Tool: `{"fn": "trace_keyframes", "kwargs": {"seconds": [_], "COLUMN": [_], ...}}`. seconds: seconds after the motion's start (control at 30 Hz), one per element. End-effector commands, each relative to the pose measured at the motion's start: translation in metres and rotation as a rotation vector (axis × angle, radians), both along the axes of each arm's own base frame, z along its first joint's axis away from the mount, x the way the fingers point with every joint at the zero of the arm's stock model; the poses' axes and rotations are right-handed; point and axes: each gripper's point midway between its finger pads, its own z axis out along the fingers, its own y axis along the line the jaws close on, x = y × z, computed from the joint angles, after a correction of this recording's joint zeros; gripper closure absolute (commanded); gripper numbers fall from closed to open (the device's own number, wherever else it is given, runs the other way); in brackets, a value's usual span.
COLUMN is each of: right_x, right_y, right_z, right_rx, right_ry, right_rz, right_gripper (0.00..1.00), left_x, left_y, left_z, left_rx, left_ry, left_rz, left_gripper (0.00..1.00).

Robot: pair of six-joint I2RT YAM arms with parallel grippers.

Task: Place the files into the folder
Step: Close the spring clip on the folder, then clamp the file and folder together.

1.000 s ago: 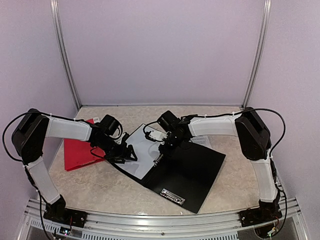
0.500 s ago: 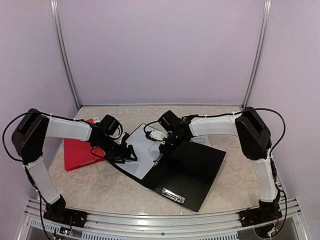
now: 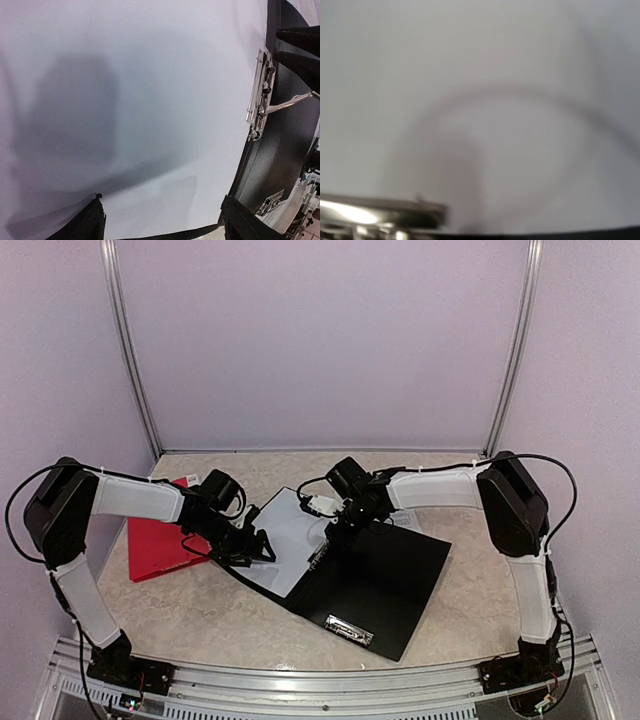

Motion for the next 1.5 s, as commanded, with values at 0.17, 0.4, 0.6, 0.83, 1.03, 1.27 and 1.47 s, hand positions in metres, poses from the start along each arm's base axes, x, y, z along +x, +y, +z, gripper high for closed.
{"fn": "trace_keyframes", "kwargs": {"seconds": [0.17, 0.4, 0.6, 0.83, 1.03, 1.27, 1.47], "right_x": [0.015, 0.020, -0.006, -0.032, -0.039, -0.036, -0.035], "right_y": [-0.009, -0.021, -0.020, -0.001, 0.011, 0.009, 0.008], "right_z": [0.031, 0.057, 0.085, 0.084, 0.063, 0.047, 0.042], "right_rx": [0.166, 0.184, 0.219, 0.177, 0.091, 0.012, -0.008], "right_ry": [0.015, -0.034, -0.026, -0.003, 0.004, -0.007, -0.009], "right_rz": [-0.094, -0.153, -0.103, -0.048, -0.026, -0.040, -0.042], "right_gripper": [0.74, 0.70, 0.67, 0.64, 0.64, 0.66, 0.71], "left_x": [-0.024, -0.023, -0.023, -0.025, -0.026, -0.026, -0.026], "left_y": [0.020, 0.019, 0.018, 0.020, 0.021, 0.021, 0.021], "left_z": [-0.030, -0.028, -0.027, -0.027, -0.028, -0.028, -0.029], "left_rx": [0.109, 0.110, 0.112, 0.118, 0.119, 0.118, 0.118], "left_ry": [0.105, 0.101, 0.098, 0.098, 0.101, 0.098, 0.099], "left_rz": [-0.001, -0.005, -0.006, -0.002, -0.002, -0.004, -0.003], "left_gripper": [0.22, 0.22, 0.22, 0.22, 0.22, 0.22, 0.22]}}
